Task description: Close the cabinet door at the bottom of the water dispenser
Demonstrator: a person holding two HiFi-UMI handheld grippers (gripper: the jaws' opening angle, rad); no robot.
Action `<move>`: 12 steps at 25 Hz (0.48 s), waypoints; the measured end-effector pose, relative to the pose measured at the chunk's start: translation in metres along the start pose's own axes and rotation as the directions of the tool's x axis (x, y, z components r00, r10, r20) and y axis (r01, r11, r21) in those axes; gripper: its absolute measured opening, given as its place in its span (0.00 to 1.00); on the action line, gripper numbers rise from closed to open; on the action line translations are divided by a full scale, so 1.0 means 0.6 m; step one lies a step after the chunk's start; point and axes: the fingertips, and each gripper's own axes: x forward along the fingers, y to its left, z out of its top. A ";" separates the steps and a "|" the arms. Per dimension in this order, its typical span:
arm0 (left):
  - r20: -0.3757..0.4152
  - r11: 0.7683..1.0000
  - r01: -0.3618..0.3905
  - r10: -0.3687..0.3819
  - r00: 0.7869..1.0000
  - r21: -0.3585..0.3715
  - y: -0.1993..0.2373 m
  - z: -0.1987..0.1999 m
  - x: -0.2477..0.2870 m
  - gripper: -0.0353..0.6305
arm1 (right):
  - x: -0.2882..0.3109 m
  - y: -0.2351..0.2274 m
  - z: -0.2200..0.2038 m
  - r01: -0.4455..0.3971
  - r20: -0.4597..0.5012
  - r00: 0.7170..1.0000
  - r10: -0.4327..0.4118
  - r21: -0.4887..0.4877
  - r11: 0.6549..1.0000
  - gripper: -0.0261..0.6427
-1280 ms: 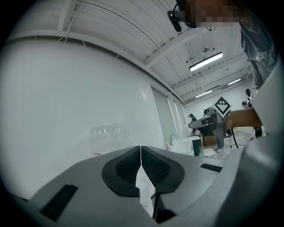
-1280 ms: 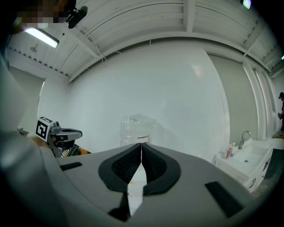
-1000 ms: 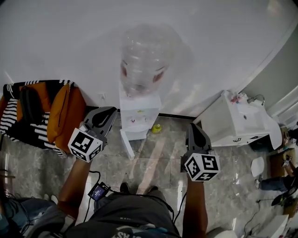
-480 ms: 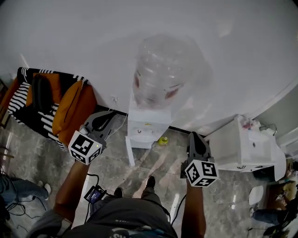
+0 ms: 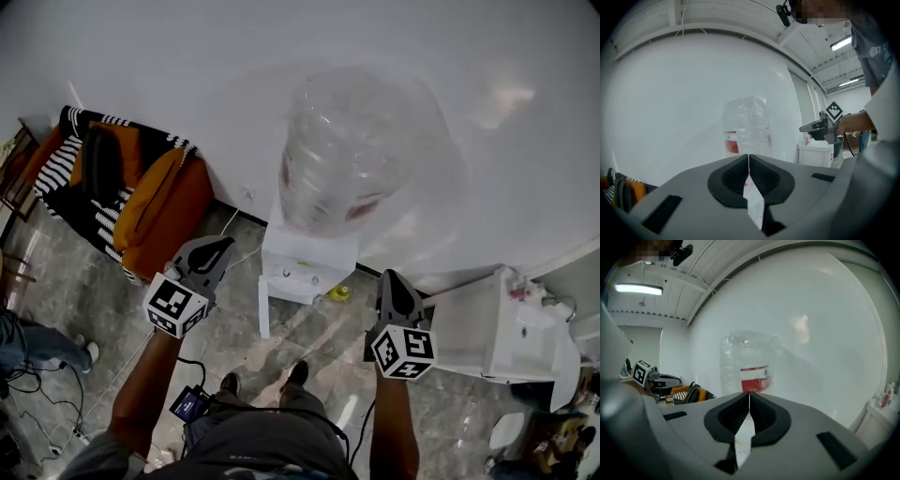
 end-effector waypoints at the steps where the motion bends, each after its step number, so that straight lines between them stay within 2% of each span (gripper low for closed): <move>1: -0.013 1.000 -0.005 0.005 1.000 -0.005 0.001 -0.014 0.007 0.08 | 0.010 -0.004 -0.010 -0.006 -0.009 1.000 0.006 0.002 1.000 0.08; 7: -0.103 0.999 -0.028 0.023 0.994 -0.044 0.007 -0.120 0.043 0.09 | 0.058 -0.024 -0.091 -0.018 -0.071 0.997 0.019 0.019 1.000 0.08; 12: -0.162 0.997 -0.022 0.009 0.987 -0.080 0.002 -0.212 0.069 0.09 | 0.082 -0.038 -0.164 -0.005 -0.110 0.994 0.009 0.031 1.000 0.08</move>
